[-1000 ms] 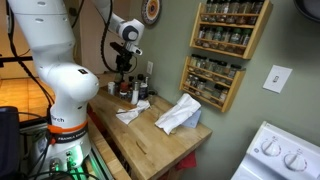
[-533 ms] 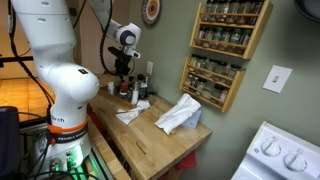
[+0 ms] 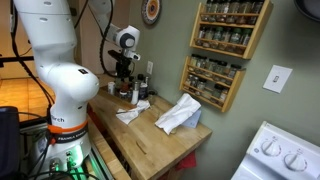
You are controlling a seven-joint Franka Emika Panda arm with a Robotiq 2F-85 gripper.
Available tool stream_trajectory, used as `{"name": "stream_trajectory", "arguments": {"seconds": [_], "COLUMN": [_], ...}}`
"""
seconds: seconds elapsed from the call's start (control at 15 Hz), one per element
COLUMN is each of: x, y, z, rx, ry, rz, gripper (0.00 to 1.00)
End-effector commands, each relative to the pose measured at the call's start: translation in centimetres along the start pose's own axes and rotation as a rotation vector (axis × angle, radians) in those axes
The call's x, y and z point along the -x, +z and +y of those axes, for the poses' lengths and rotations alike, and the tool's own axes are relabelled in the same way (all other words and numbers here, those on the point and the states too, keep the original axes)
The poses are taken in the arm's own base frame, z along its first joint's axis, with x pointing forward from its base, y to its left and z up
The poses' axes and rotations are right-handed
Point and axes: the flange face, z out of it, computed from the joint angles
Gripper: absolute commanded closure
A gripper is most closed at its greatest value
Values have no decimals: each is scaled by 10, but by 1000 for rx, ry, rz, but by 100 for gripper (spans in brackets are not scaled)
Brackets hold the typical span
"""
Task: Move the white container in the first row of the wooden tray a little to the left, pick up the spice bottle from the table and put it in the first row of the wooden tray to the right of the white container
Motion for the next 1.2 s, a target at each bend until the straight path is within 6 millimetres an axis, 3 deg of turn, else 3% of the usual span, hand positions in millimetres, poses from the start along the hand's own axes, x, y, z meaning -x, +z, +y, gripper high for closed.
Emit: {"name": "stream_trajectory", "arguments": {"seconds": [0.0, 0.07, 0.4, 0.47, 1.13], "x": [2, -1, -1, -1, 7], "y": [7, 3, 6, 6, 32], "z": [-1, 0, 1, 1, -20], "rx": [-9, -1, -2, -2, 44], "ry": [26, 7, 12, 12, -48], "rz": [-10, -9, -17, -17, -49], "gripper": [71, 46, 46, 71, 71]}}
